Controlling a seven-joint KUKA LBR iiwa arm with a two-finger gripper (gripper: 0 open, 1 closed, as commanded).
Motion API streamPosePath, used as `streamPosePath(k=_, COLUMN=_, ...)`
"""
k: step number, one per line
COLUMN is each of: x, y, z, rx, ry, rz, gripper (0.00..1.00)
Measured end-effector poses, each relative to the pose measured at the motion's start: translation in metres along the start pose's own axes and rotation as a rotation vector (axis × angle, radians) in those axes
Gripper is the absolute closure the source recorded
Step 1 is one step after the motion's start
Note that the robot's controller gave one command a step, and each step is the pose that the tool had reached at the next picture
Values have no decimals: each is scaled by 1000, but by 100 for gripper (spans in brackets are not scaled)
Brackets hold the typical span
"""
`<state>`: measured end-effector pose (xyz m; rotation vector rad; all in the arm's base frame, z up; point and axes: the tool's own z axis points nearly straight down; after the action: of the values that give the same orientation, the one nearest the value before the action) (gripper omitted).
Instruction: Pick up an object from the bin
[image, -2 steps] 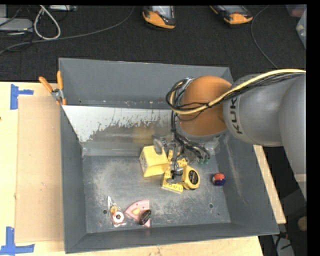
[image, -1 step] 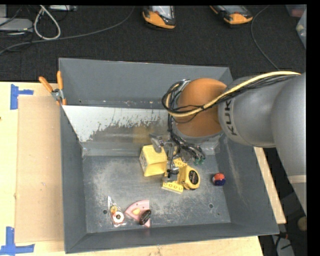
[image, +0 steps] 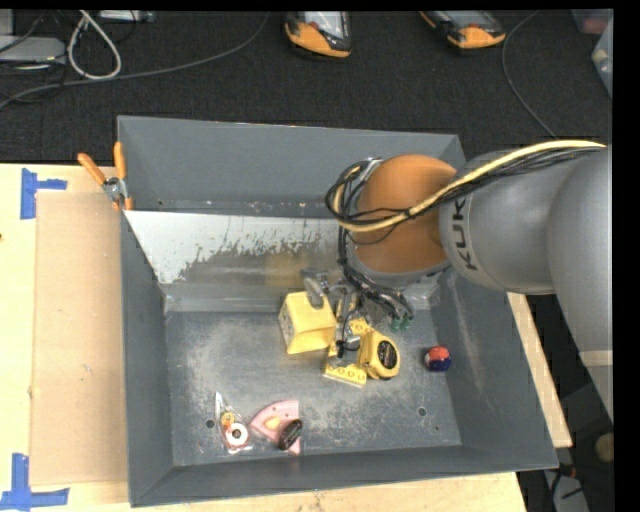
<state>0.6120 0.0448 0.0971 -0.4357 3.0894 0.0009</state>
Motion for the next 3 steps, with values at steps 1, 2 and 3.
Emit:
streamPosePath(k=1, x=29, y=13, z=7, rx=18, ry=-65, rz=-273, gripper=0)
streamPosePath(k=2, x=8, y=8, z=4, rx=5, ry=-38, rz=-254, gripper=100)
streamPosePath(k=3, x=8, y=8, z=4, rx=5, ry=-38, rz=-254, gripper=100)
